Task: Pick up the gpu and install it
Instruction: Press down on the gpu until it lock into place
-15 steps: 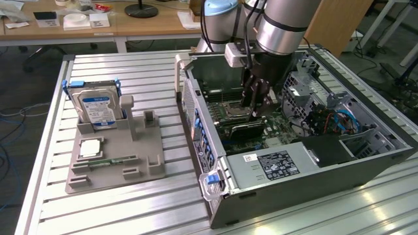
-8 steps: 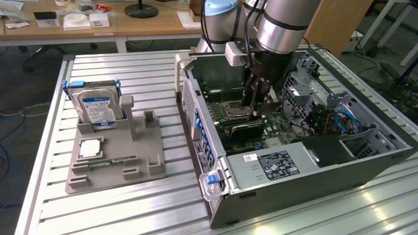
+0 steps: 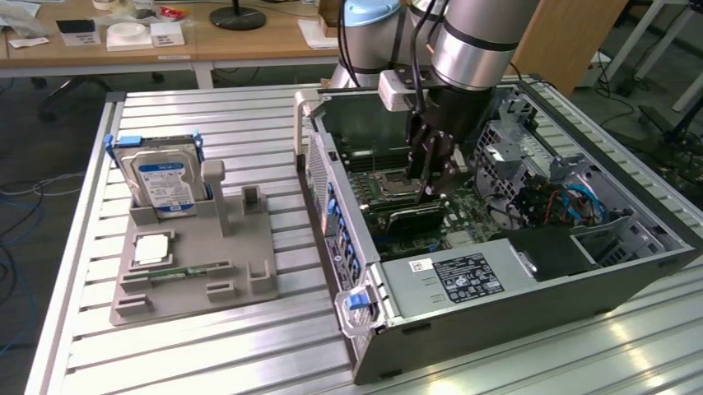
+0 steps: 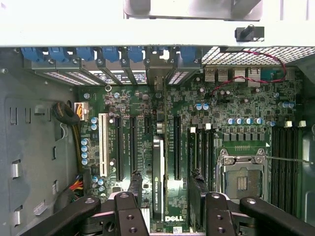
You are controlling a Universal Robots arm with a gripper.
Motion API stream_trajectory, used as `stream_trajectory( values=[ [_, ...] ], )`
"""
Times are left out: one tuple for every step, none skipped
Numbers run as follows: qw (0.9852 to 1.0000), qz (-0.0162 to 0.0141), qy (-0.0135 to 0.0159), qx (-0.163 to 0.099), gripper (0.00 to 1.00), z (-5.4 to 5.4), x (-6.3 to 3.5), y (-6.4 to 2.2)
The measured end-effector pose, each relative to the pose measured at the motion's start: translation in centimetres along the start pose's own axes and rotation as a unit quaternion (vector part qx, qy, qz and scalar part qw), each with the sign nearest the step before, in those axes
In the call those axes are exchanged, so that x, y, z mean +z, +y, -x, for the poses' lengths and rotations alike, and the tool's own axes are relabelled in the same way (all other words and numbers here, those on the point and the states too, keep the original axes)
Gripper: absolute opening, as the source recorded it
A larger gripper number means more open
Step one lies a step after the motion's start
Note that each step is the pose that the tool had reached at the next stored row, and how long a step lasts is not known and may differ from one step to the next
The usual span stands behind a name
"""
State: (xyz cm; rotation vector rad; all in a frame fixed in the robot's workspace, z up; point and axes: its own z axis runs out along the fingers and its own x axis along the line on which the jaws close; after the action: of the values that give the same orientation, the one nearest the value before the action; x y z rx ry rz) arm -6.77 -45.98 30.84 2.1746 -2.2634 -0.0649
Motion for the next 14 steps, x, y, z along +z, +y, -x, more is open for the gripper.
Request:
stream_trajectory(
  values=[
    [1.0000,0.0000,0.0000,0.000,0.52,0.00,0.00,0.00],
    [1.0000,0.0000,0.0000,0.000,0.52,0.00,0.00,0.00],
    [1.0000,0.0000,0.0000,0.000,0.52,0.00,0.00,0.00],
    [1.0000,0.0000,0.0000,0.000,0.52,0.00,0.00,0.00],
    [1.0000,0.0000,0.0000,0.000,0.52,0.00,0.00,0.00],
    [1.0000,0.0000,0.0000,0.000,0.50,0.00,0.00,0.00],
    [1.0000,0.0000,0.0000,0.000,0.44,0.00,0.00,0.00],
    [1.0000,0.0000,0.0000,0.000,0.44,0.00,0.00,0.00],
    [1.0000,0.0000,0.0000,0.000,0.38,0.00,0.00,0.00],
    [1.0000,0.0000,0.0000,0.000,0.32,0.00,0.00,0.00],
    [1.0000,0.0000,0.0000,0.000,0.32,0.00,0.00,0.00],
    [1.0000,0.0000,0.0000,0.000,0.26,0.00,0.00,0.00],
    [1.0000,0.0000,0.0000,0.000,0.20,0.00,0.00,0.00],
    [1.0000,0.0000,0.0000,0.000,0.20,0.00,0.00,0.00]
  ],
)
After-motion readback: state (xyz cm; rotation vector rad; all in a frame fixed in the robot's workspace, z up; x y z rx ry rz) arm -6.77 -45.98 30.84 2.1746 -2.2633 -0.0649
